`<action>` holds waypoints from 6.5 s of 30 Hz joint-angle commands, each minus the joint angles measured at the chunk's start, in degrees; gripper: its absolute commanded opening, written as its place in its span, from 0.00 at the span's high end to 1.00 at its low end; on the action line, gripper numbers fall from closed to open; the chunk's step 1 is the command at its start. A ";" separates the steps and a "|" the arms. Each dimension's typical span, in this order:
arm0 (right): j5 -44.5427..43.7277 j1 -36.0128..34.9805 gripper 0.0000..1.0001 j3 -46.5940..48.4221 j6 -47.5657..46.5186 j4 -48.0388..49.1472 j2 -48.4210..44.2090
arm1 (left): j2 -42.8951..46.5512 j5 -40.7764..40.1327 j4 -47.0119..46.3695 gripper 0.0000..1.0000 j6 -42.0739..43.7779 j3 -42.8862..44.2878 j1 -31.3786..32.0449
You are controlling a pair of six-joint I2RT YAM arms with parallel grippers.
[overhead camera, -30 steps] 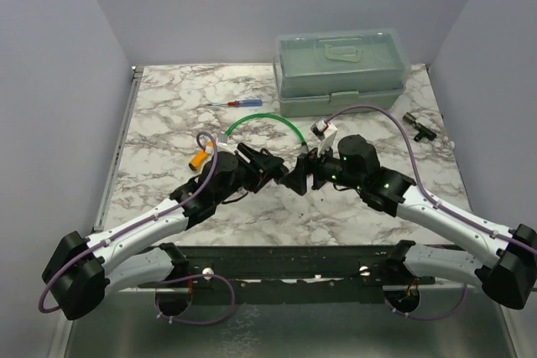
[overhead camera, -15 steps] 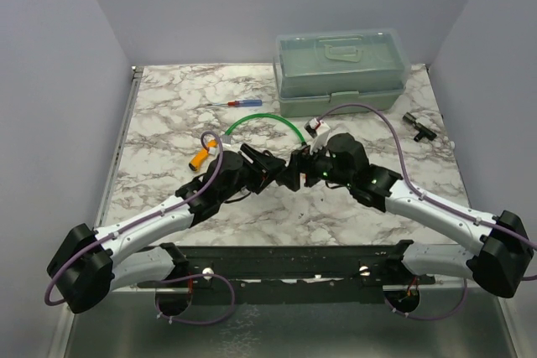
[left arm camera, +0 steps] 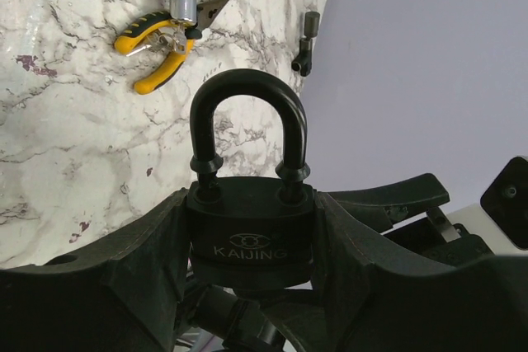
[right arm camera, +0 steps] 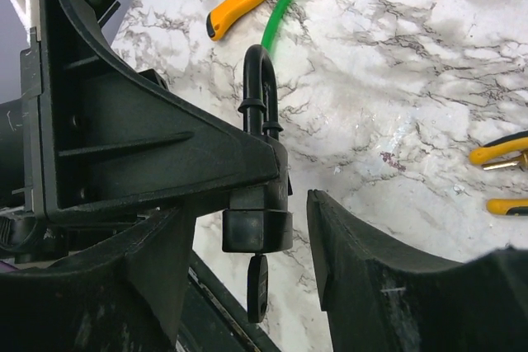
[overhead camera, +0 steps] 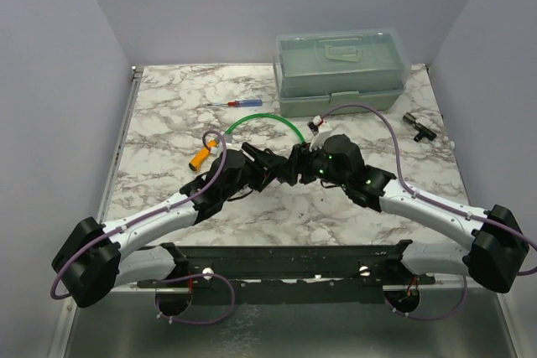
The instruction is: Unlock with the key
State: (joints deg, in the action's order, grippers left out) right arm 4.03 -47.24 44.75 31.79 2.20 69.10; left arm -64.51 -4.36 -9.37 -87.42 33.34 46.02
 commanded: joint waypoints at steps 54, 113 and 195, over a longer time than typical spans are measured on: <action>20.62 0.09 1.00 -10.62 8.34 13.73 -22.70 | 29.11 12.18 -26.32 0.26 25.41 -18.19 0.11; 9.82 0.13 1.00 -8.20 7.79 4.87 -20.83 | 31.85 10.58 2.48 0.76 28.89 -11.07 0.12; -3.08 4.84 1.00 -30.67 24.39 8.78 -12.28 | 20.60 -15.08 41.28 0.15 50.07 14.38 -0.05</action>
State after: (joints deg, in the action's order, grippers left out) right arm -2.46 -42.94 14.83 53.74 1.74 55.13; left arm -48.12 -9.45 16.16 -43.07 42.46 46.09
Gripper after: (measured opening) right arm 0.336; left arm 0.813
